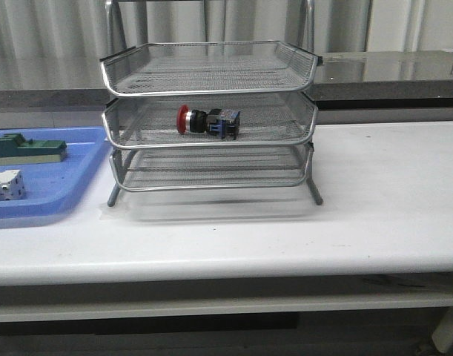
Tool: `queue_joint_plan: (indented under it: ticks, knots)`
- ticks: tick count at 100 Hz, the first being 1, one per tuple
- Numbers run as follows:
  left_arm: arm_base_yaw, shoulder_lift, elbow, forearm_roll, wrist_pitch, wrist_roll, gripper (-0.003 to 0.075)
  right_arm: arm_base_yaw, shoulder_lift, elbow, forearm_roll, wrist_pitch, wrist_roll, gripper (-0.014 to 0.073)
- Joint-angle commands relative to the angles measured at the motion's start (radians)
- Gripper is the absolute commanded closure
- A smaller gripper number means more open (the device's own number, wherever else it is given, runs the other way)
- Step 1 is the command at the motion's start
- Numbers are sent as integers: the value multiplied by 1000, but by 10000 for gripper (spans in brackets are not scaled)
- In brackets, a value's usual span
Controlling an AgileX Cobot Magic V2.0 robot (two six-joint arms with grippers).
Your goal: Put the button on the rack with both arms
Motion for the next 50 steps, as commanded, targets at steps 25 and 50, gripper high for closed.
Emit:
queue_joint_plan:
  ticks: [25,50]
  knots:
    - [0,6,-26,-9,-85,-10,741,1,-186,170,-36,-174,45,651]
    - [0,8,-26,-9,-85,-10,741,0,-245,269,-36,-244,46,651]
